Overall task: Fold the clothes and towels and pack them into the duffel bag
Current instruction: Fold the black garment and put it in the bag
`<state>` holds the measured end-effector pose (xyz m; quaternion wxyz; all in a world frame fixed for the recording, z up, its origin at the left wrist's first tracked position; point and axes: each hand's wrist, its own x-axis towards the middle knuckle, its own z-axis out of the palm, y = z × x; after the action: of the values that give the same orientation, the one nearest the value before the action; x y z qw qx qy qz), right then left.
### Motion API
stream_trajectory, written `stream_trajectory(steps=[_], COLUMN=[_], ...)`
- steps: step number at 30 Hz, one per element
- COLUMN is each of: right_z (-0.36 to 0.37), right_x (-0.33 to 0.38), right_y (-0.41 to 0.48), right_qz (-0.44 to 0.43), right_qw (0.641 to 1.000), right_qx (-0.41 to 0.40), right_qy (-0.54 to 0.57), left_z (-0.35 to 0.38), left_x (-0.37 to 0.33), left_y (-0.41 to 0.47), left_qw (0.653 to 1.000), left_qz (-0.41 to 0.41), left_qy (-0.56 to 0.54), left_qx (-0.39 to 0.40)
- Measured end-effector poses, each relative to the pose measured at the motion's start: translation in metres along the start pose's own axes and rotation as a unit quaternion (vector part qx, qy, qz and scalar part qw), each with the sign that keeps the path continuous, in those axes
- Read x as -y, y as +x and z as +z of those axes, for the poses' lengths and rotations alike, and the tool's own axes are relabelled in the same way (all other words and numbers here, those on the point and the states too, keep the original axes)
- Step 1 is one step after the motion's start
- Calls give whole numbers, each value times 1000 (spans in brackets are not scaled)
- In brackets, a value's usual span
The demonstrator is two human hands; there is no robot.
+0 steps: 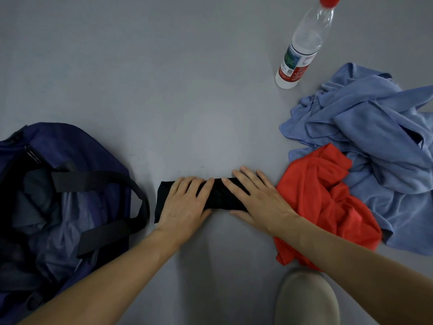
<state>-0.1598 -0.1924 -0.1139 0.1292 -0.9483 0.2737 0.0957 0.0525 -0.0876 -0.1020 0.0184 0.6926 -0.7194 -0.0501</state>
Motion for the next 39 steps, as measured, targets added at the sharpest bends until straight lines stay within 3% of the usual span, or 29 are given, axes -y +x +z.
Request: stream_trajectory(steps=[3,5,7,10,14,20,22,26,30,32,36,39], right_z=[-10,-20,-39,-73,-99,-165,-189,-226,-239,-234,-217,-206], right_x=[17,31,43,57,72,120,136,173,218,233,260,274], right_y=[4,7,13,28,38,48,53,64,77,91,131,152], right_qz=[59,92,130,185,150,63,33,22,5,-17,-70,-100], right_qw=[993,974,919,770,720,694,700,757,833,847,794,775], right_qx=[-1,-26,-42,-64,-53,-3,-8,11,45,66,109,139], right_qy=[106,203,369,607,675,717,713,653,552,527,594,609], left_z=[-16,-33,-53,-89,-141,-226,-251,-284,-285,-275,-253,-237], left_x=[-9,-17,-20,-11,6,25,33,56,79,92,130,160], left_y=[12,19,25,30,29,2,-8,-36,-67,-82,-113,-134], left_qw=[985,950,900,844,782,676,636,690,624,597,553,529], left_qz=[-113,-202,-273,-335,-355,-398,-386,-344,-377,-393,-410,-392], left_qy=[-129,-238,-339,-415,-507,-615,-665,-630,-669,-679,-692,-725], left_qx=[1,-13,-38,-63,-70,-76,-64,-93,-145,-165,-217,-204])
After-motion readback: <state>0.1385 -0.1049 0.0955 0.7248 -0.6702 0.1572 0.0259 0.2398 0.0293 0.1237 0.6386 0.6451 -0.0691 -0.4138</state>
